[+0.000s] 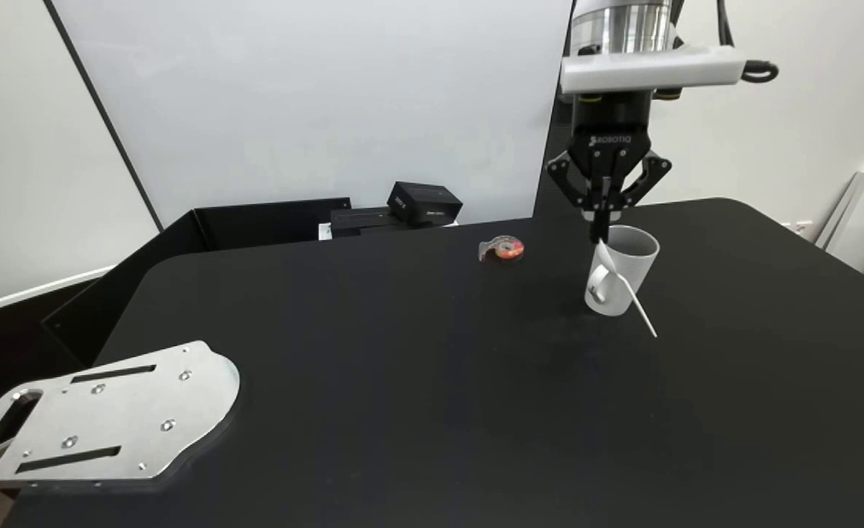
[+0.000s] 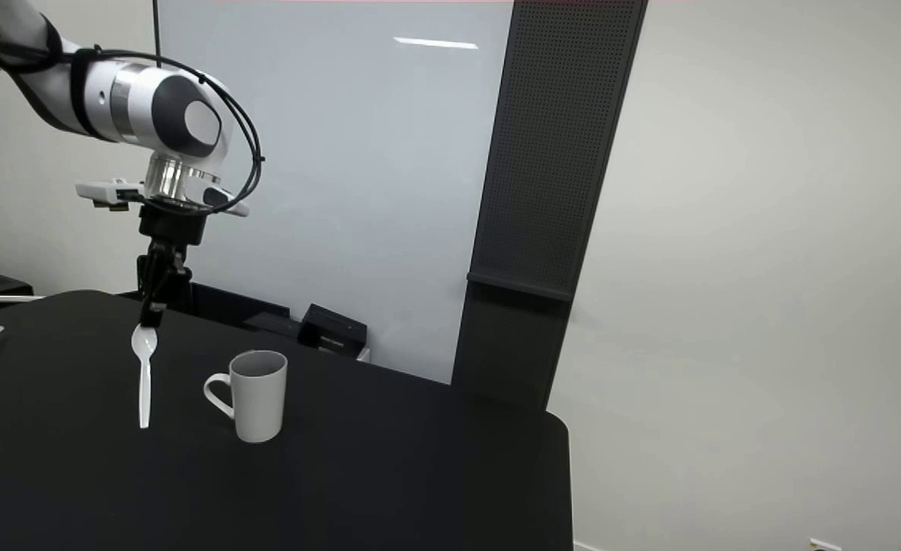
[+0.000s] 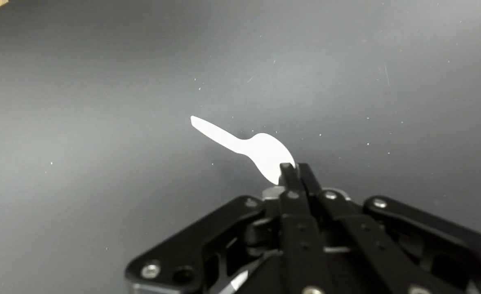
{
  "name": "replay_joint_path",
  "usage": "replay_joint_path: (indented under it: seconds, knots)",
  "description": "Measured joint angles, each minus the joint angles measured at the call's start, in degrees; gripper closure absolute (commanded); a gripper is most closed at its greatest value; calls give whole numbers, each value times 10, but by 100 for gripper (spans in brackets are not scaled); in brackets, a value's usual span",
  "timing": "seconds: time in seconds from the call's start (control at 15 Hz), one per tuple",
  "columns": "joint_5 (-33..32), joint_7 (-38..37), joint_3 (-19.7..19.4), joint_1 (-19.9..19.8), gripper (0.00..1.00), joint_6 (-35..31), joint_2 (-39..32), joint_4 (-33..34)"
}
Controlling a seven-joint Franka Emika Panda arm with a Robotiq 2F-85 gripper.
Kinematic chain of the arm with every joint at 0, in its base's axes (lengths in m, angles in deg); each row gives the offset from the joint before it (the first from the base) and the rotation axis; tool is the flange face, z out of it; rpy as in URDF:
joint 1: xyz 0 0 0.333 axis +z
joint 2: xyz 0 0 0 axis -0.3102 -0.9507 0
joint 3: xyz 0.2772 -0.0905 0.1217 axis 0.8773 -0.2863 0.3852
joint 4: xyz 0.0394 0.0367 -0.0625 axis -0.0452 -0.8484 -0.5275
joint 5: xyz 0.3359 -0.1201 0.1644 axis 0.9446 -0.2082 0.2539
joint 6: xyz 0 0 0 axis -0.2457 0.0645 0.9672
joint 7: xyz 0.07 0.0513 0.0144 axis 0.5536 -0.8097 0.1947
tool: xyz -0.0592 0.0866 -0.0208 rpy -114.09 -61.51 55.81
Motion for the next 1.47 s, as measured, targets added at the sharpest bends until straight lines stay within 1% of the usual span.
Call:
replay_joint_path:
  seconds: [0.27,0.6,0.8,1.07,1.13,1.2,1.47]
  knots:
    - [10,-80,-7,3,99,-17,-39,3]
    - [10,-157,-16,6,99,-26,-88,16]
    - [10,-194,-23,6,99,-25,-117,30]
    - [10,-223,-27,6,99,-19,-151,51]
    - [10,-228,-27,6,72,-14,-158,58]
    - [9,-230,-27,7,71,-10,-163,64]
    - [9,-229,-25,8,45,4,-174,88]
